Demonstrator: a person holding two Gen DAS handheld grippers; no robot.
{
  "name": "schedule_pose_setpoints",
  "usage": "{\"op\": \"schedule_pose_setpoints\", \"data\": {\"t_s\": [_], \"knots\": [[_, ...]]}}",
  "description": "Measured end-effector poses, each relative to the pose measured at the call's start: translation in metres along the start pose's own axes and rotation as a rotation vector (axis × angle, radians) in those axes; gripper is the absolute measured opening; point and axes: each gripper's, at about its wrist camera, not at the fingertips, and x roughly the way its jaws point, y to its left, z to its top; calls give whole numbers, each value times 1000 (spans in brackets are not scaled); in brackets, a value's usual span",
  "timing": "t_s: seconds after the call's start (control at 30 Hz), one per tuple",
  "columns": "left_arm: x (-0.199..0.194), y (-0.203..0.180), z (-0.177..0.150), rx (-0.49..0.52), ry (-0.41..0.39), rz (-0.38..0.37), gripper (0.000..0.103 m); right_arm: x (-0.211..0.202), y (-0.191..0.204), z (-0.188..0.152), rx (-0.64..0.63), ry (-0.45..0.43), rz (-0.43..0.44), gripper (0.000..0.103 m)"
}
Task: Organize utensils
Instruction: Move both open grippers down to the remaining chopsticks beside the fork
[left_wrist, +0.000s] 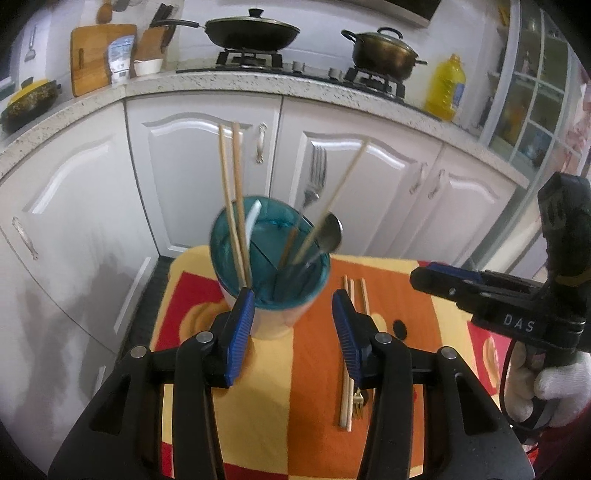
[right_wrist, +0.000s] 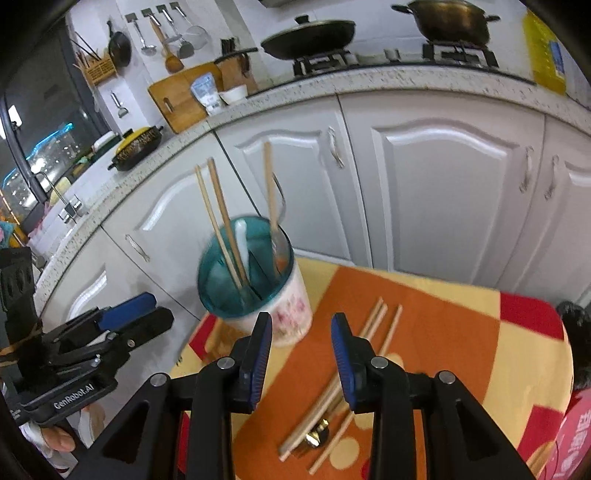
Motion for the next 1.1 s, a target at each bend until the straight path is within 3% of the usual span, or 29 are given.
{"op": "schedule_pose_setpoints", "data": {"t_s": [0.4, 0.77, 1.1], "knots": [[32, -17, -41, -8, 102, -55, 43, 44, -68, -65, 142, 166, -68, 32], [73, -24, -67, -17, 210, -64, 43, 75, -83, -62, 175, 187, -83, 32], [115, -37, -79, -19, 264, -147, 43, 96, -86, -54, 178, 212, -79, 31]]}}
